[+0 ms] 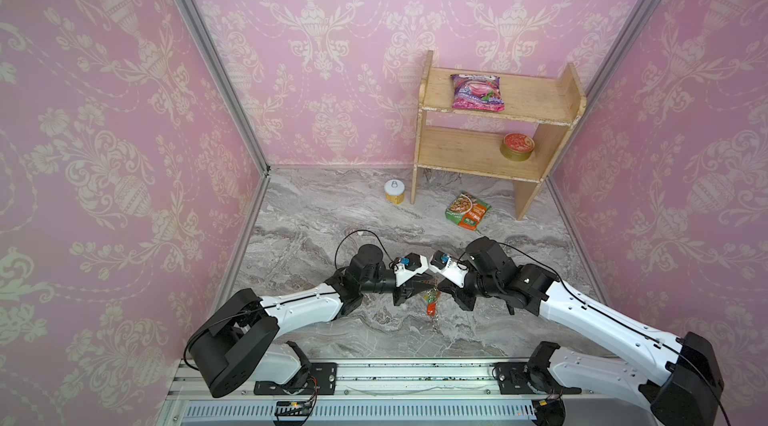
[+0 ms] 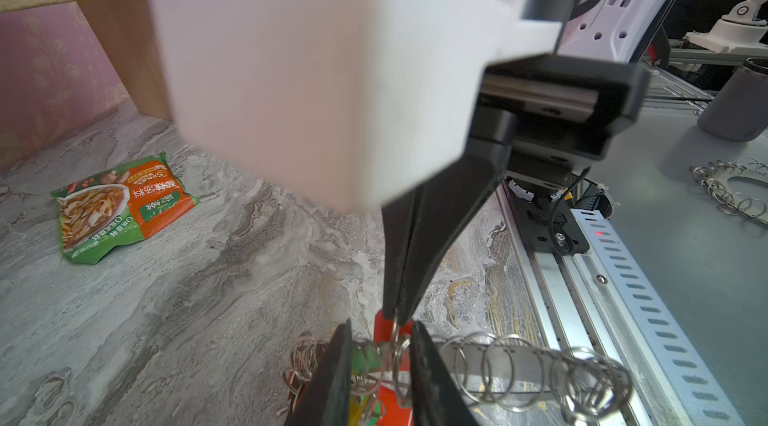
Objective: Put the keys on the keyring
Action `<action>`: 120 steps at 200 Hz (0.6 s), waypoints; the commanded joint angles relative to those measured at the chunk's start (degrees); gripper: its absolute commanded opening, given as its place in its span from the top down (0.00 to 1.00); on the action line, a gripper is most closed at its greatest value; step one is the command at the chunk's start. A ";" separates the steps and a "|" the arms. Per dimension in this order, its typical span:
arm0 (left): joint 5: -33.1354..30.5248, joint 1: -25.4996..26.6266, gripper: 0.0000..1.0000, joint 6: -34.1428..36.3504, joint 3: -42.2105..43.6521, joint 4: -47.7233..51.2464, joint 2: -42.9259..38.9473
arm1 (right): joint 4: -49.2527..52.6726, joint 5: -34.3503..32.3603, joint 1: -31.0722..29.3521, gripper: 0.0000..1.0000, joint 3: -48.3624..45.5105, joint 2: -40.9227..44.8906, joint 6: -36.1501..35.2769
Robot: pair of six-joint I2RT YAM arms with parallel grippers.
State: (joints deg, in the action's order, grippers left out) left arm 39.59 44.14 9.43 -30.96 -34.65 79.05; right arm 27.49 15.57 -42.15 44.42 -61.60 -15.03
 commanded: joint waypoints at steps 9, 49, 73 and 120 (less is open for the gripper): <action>-2.50 0.76 0.76 -0.60 -1.99 -0.41 1.17 | -2.13 0.82 -0.46 1.00 1.97 0.87 0.04; -1.89 1.72 0.76 0.36 -2.37 0.48 1.89 | -2.50 0.55 -0.46 1.00 1.77 1.22 0.23; -2.14 2.16 0.76 1.29 -2.43 1.77 1.81 | -2.43 0.40 -0.47 1.00 1.81 1.35 0.17; -4.65 2.53 0.79 2.92 -2.37 3.42 1.92 | -2.79 1.45 -0.43 1.00 1.58 1.95 0.80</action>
State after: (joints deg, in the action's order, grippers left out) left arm 37.26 45.58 10.02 -31.90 -34.17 80.38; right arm 27.42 15.27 -42.13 44.40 -61.21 -14.76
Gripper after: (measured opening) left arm 0.227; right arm 0.036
